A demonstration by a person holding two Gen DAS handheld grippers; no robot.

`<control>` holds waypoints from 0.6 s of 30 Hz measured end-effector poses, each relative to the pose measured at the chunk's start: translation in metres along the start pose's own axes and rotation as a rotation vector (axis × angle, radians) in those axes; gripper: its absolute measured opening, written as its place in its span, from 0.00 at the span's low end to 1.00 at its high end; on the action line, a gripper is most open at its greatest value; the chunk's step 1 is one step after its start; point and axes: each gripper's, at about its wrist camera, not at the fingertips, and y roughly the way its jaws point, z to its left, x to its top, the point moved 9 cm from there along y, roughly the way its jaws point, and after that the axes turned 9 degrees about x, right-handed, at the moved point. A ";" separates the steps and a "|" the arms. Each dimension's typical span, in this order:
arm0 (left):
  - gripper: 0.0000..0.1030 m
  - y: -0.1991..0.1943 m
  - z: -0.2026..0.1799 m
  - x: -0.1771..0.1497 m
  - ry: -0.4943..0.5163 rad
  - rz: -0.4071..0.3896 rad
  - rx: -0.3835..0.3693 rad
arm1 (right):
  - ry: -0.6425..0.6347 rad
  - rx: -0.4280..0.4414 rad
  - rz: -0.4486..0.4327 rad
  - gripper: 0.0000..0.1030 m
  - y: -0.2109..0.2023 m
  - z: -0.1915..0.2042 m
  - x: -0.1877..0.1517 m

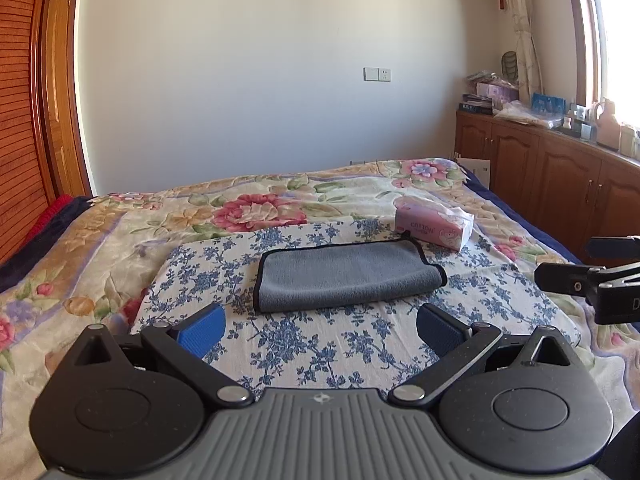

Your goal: Fold towel

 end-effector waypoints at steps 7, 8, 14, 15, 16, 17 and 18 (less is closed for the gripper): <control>1.00 0.003 0.004 -0.016 0.000 0.016 0.007 | 0.006 -0.004 0.014 1.00 0.001 0.001 -0.009; 1.00 0.003 0.005 -0.018 -0.004 0.018 0.008 | 0.007 -0.005 0.015 1.00 0.002 0.001 -0.010; 1.00 0.006 0.009 -0.030 -0.012 0.024 0.023 | 0.004 -0.009 0.020 1.00 0.002 0.001 -0.017; 1.00 0.007 0.009 -0.032 -0.011 0.023 0.026 | 0.002 -0.012 0.022 1.00 0.003 0.001 -0.019; 1.00 0.007 0.010 -0.034 -0.011 0.022 0.027 | 0.002 -0.014 0.023 1.00 0.004 0.001 -0.021; 1.00 0.008 0.010 -0.035 -0.012 0.020 0.027 | 0.001 -0.015 0.025 1.00 0.004 0.001 -0.023; 1.00 0.009 0.011 -0.037 -0.012 0.019 0.028 | 0.000 -0.018 0.026 1.00 0.004 0.002 -0.024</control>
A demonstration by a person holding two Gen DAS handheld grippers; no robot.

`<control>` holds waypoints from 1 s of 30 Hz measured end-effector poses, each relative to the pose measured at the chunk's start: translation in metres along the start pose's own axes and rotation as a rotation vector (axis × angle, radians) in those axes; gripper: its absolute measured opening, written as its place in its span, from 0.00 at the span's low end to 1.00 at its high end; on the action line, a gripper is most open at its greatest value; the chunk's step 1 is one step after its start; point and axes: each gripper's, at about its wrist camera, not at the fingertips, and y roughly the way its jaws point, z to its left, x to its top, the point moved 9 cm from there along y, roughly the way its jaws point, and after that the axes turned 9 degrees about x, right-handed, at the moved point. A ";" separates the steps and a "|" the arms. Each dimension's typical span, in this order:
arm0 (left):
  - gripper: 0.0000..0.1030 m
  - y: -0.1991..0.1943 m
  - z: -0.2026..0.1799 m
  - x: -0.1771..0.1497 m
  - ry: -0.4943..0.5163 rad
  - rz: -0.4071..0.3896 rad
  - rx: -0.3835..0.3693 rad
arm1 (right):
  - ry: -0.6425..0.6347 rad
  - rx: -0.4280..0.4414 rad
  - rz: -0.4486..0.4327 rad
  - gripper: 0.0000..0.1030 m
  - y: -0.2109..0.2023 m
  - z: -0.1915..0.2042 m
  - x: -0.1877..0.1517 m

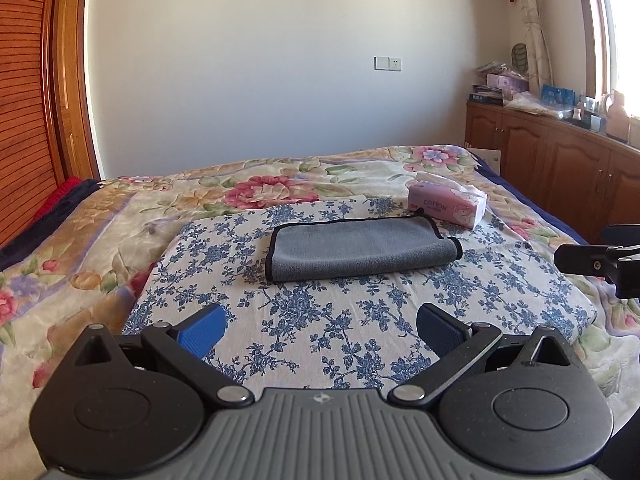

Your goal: Fold towel

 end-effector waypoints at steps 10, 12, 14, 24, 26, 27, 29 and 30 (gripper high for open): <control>1.00 0.007 0.006 -0.012 -0.005 -0.008 0.024 | -0.003 -0.022 -0.015 1.00 0.003 -0.003 -0.004; 1.00 0.008 0.006 -0.014 -0.006 -0.004 0.025 | -0.004 -0.028 -0.014 1.00 0.004 -0.003 -0.004; 1.00 0.008 0.006 -0.015 -0.010 -0.003 0.022 | -0.008 -0.031 -0.019 1.00 0.004 -0.003 -0.004; 1.00 0.002 0.007 -0.010 -0.003 -0.055 0.047 | -0.008 -0.043 -0.060 1.00 -0.001 -0.004 0.001; 1.00 0.000 0.007 -0.008 -0.011 -0.064 0.044 | -0.010 -0.046 -0.068 1.00 -0.003 -0.004 0.002; 1.00 -0.001 0.007 -0.008 -0.012 -0.070 0.044 | -0.012 -0.046 -0.071 1.00 -0.003 -0.004 0.002; 1.00 -0.003 0.008 -0.006 -0.010 -0.078 0.047 | -0.015 -0.049 -0.077 1.00 -0.004 -0.004 0.003; 1.00 -0.003 0.007 -0.005 -0.010 -0.082 0.049 | -0.015 -0.050 -0.081 1.00 -0.004 -0.004 0.003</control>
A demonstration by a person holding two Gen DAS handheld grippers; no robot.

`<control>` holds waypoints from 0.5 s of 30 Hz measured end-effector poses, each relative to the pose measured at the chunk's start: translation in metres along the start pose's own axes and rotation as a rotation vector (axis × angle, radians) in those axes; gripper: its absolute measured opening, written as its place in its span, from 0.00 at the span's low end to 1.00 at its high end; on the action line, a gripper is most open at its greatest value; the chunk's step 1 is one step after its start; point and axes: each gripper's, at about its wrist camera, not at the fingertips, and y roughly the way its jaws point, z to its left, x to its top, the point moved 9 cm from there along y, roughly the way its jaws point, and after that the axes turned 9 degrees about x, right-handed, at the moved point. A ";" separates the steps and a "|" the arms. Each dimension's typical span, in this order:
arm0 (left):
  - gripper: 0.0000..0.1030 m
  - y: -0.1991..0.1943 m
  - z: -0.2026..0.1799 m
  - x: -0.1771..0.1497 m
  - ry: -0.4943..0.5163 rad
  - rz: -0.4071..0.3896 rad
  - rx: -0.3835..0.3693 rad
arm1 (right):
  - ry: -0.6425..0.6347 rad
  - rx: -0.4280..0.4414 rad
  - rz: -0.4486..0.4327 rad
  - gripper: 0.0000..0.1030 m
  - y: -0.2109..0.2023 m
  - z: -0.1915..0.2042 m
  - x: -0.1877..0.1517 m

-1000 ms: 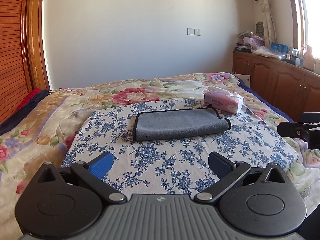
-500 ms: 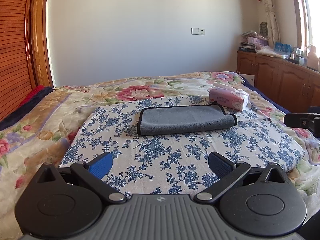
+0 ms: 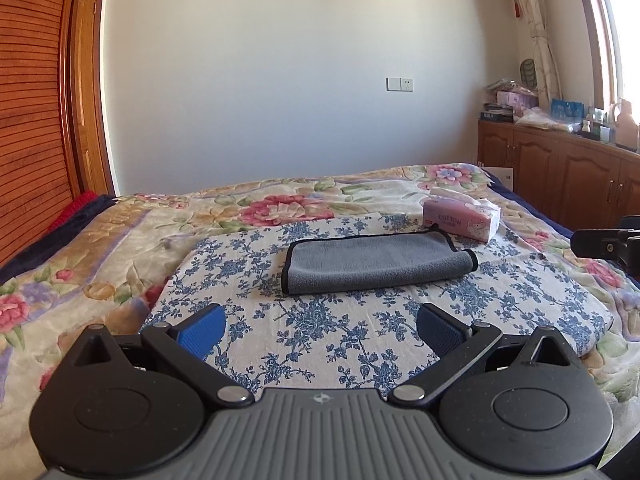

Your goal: Fold towel

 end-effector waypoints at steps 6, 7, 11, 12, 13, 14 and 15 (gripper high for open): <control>1.00 -0.004 0.002 0.004 -0.002 -0.030 0.011 | 0.001 -0.008 -0.026 1.00 -0.003 -0.002 0.003; 1.00 -0.005 0.002 0.005 -0.003 -0.035 0.013 | 0.000 -0.010 -0.030 1.00 -0.004 -0.002 0.003; 1.00 -0.007 0.004 0.008 -0.012 -0.053 0.019 | -0.001 -0.013 -0.042 1.00 -0.004 -0.003 0.005; 1.00 -0.007 0.004 0.009 -0.015 -0.056 0.019 | -0.001 -0.015 -0.044 1.00 -0.005 -0.003 0.006; 1.00 -0.007 0.005 0.009 -0.019 -0.056 0.020 | -0.002 -0.016 -0.047 1.00 -0.005 -0.003 0.006; 1.00 -0.006 0.006 0.010 -0.022 -0.054 0.019 | -0.003 -0.017 -0.050 1.00 -0.005 -0.003 0.006; 1.00 -0.006 0.006 0.010 -0.024 -0.054 0.019 | -0.003 -0.018 -0.054 1.00 -0.006 -0.003 0.006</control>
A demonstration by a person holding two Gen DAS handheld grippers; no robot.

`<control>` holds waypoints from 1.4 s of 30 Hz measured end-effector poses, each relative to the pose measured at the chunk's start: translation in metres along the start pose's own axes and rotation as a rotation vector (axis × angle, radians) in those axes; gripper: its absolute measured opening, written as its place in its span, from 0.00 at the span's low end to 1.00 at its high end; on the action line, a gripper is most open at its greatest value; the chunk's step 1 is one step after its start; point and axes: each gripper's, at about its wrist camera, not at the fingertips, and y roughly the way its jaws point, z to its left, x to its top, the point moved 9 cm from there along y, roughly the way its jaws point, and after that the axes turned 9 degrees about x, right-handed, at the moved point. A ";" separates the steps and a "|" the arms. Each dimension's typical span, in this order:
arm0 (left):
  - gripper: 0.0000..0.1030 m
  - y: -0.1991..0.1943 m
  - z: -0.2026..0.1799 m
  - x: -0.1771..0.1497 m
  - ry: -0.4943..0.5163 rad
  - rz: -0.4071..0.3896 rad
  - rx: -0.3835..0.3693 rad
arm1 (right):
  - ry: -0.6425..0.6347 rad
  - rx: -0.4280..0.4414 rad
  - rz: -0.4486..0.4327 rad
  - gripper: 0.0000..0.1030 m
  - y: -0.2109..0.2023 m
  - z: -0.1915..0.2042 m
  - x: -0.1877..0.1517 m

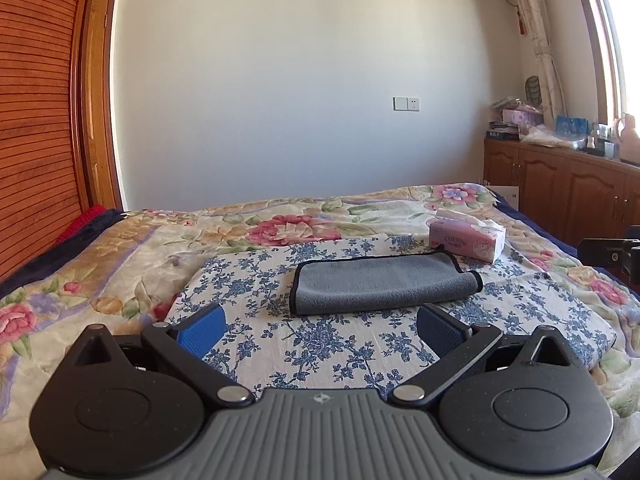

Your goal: Fold towel

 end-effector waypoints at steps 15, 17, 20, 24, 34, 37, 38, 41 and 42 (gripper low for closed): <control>1.00 -0.003 0.001 0.009 -0.006 -0.043 0.011 | -0.016 -0.013 -0.056 1.00 -0.007 -0.001 0.006; 1.00 -0.005 0.001 0.010 -0.005 -0.053 0.014 | -0.020 -0.016 -0.062 1.00 -0.008 -0.001 0.006; 1.00 -0.007 0.002 0.012 -0.005 -0.067 0.016 | -0.023 -0.021 -0.072 1.00 -0.010 -0.001 0.008; 1.00 -0.009 0.003 0.012 -0.003 -0.077 0.019 | -0.020 -0.027 -0.080 1.00 -0.010 -0.002 0.009; 1.00 -0.007 0.004 0.010 0.002 -0.072 0.024 | -0.019 -0.028 -0.081 1.00 -0.010 -0.003 0.009; 1.00 -0.007 0.004 0.010 0.002 -0.072 0.024 | -0.019 -0.028 -0.081 1.00 -0.010 -0.003 0.009; 1.00 -0.007 0.004 0.011 0.002 -0.072 0.024 | -0.019 -0.029 -0.081 1.00 -0.010 -0.003 0.009; 1.00 -0.007 0.004 0.011 0.001 -0.072 0.024 | -0.019 -0.028 -0.081 1.00 -0.010 -0.003 0.009; 1.00 -0.007 0.004 0.011 0.001 -0.072 0.024 | -0.019 -0.029 -0.081 1.00 -0.010 -0.003 0.009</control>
